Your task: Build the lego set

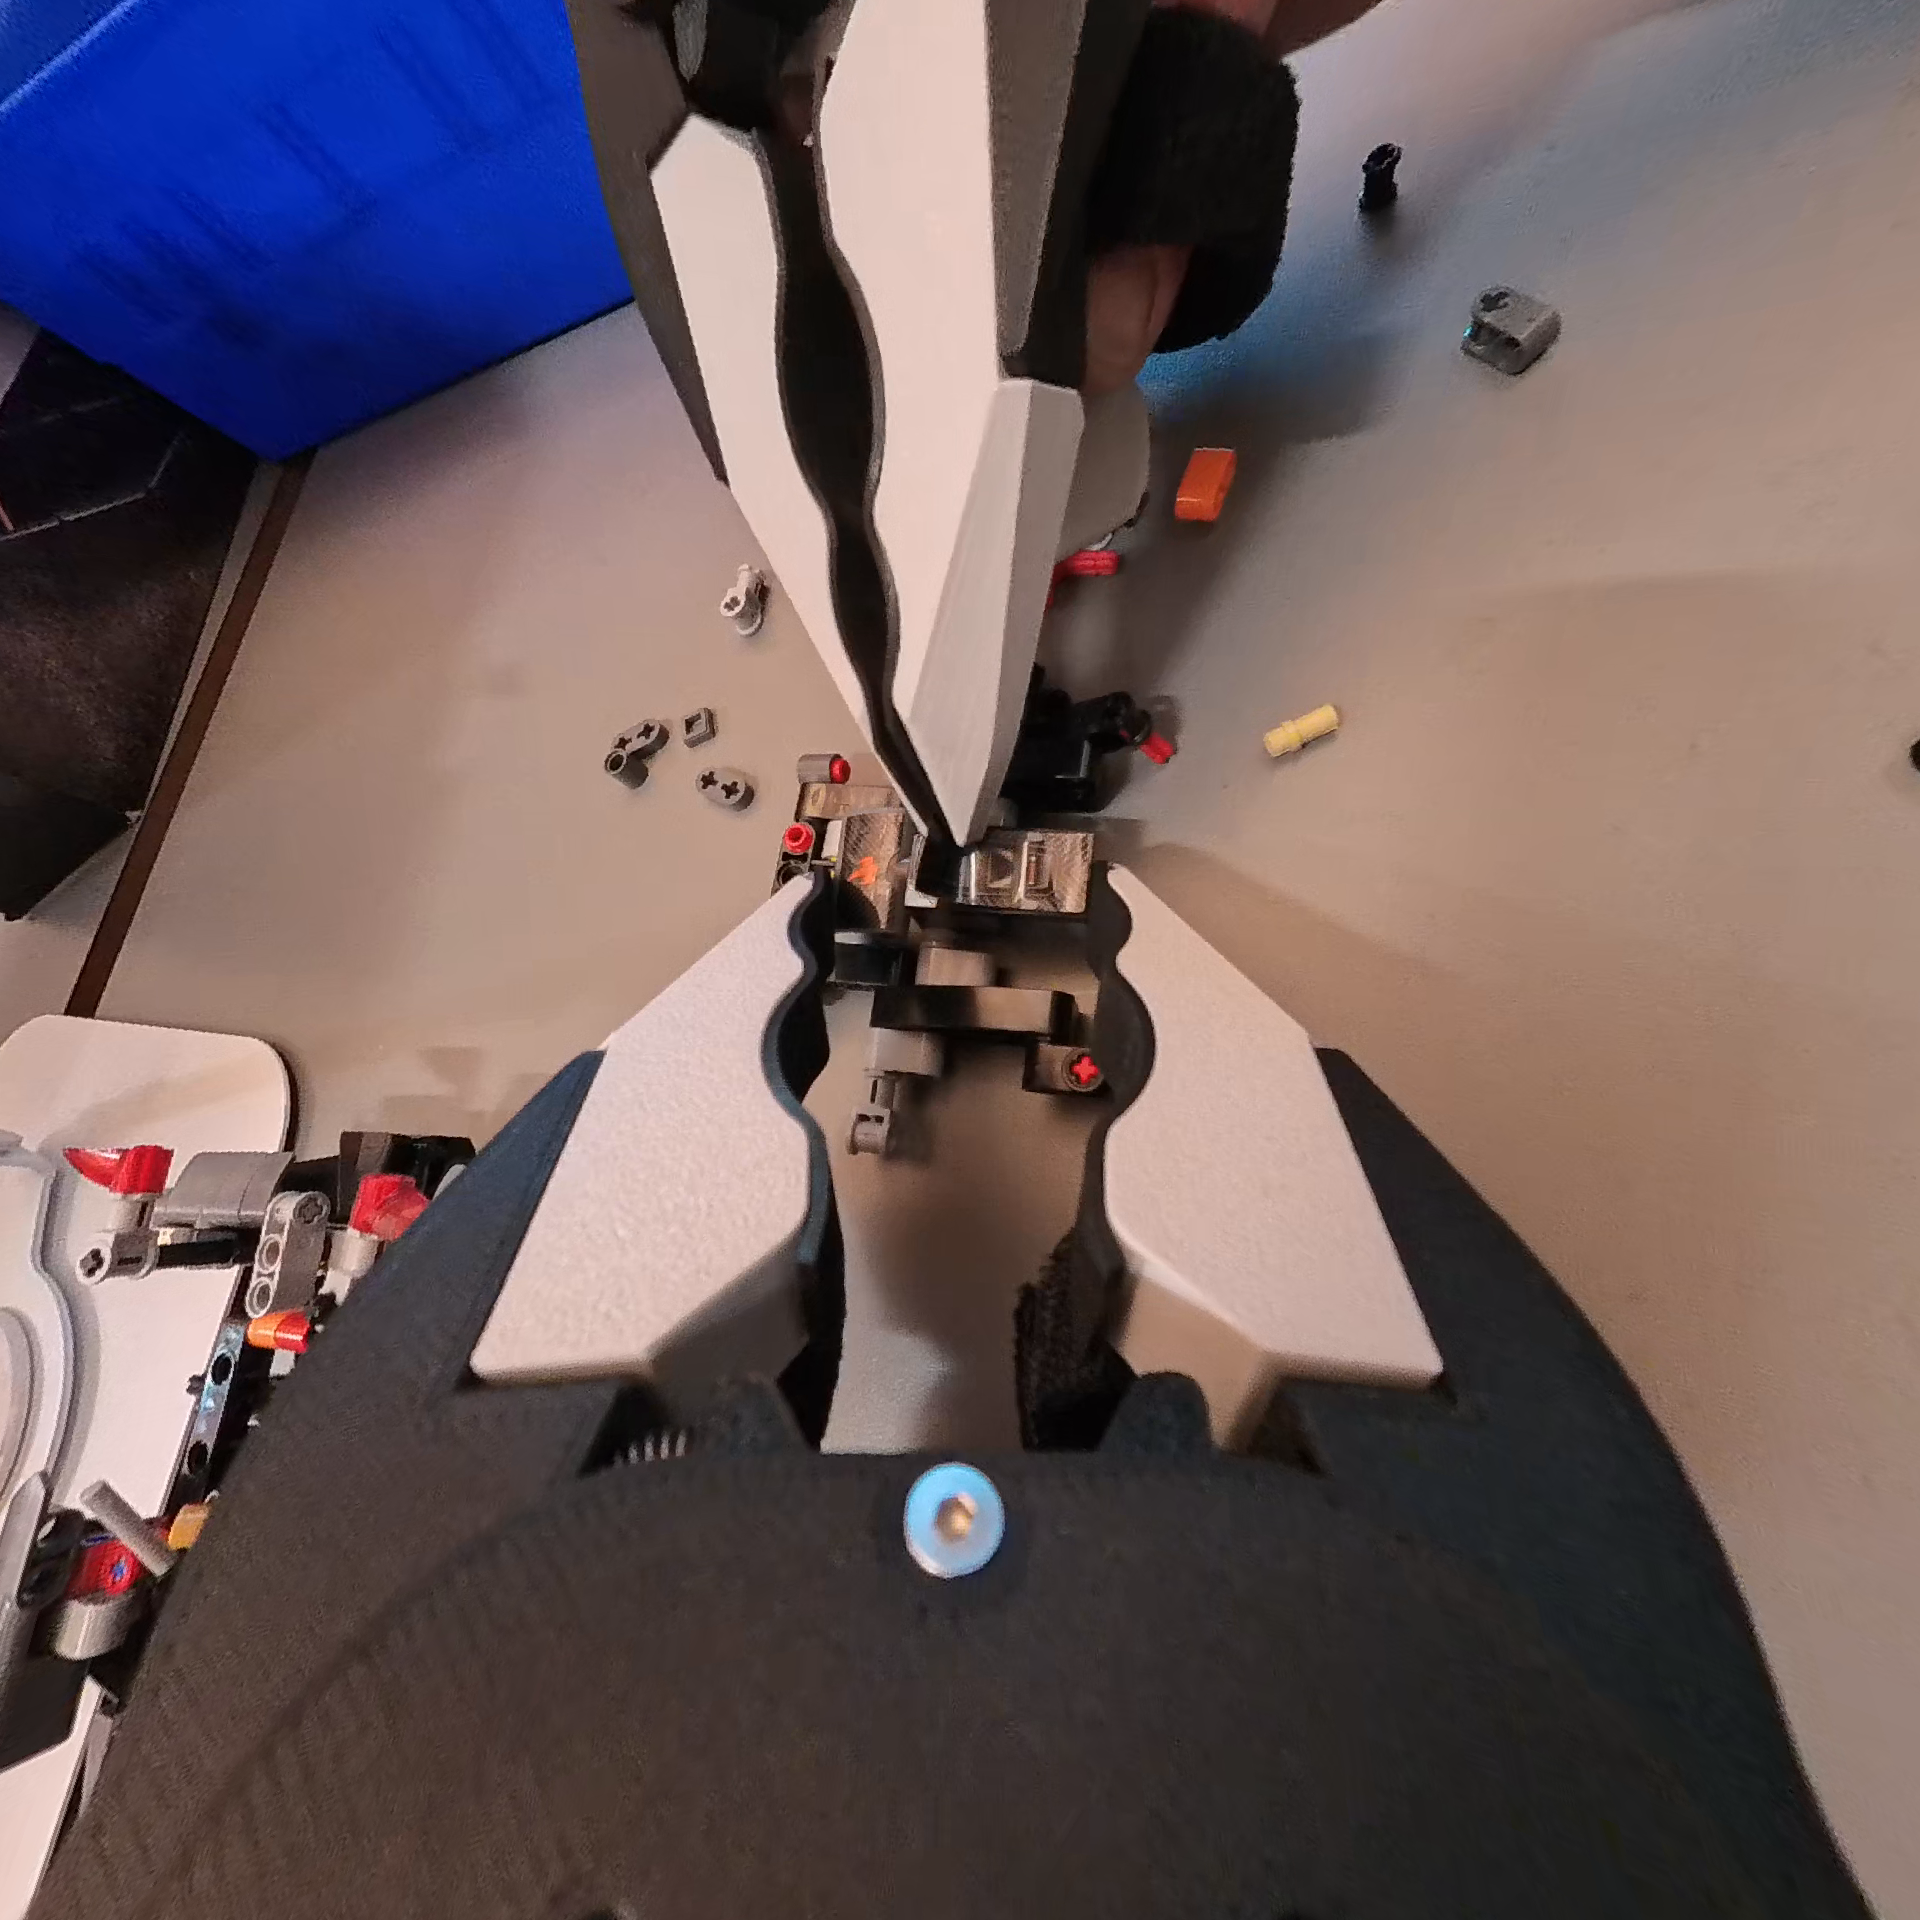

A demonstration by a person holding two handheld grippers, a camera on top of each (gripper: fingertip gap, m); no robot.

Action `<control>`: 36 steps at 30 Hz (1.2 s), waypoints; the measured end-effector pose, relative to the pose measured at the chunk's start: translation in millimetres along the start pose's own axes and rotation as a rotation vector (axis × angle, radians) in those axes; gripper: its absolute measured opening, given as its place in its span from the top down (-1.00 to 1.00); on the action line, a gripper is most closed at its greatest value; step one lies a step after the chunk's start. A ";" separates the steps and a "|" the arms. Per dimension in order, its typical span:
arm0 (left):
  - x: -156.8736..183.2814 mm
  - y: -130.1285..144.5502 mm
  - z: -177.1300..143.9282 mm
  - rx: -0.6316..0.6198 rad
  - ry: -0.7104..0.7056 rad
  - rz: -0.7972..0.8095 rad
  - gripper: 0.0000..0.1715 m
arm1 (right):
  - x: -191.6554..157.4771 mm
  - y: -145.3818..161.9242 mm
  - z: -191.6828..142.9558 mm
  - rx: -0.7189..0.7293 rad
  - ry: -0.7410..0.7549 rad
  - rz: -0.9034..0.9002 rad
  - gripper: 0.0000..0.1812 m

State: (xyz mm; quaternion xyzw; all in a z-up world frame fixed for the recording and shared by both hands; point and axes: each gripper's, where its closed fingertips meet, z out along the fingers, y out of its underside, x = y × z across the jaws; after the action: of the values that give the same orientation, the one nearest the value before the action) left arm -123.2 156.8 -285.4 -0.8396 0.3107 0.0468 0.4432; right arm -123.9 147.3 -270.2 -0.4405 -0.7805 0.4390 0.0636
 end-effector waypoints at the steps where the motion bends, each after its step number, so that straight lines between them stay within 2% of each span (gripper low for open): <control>1: 0.0 0.0 0.1 0.000 0.000 0.000 0.45 | 0.0 0.0 0.1 -0.002 0.004 -0.003 1.00; 19: -0.6 0.3 0.4 -0.004 -0.003 -0.001 0.46 | 2.0 0.9 0.5 -0.123 0.183 -0.133 1.00; 36: -0.9 0.7 0.8 -0.009 -0.005 -0.001 0.46 | 2.7 0.8 0.5 -0.166 0.250 -0.182 1.00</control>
State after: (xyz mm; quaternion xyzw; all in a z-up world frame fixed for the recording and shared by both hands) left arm -124.2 157.5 -286.1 -0.8416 0.3090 0.0500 0.4402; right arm -125.3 149.2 -272.0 -0.4226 -0.8368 0.3074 0.1631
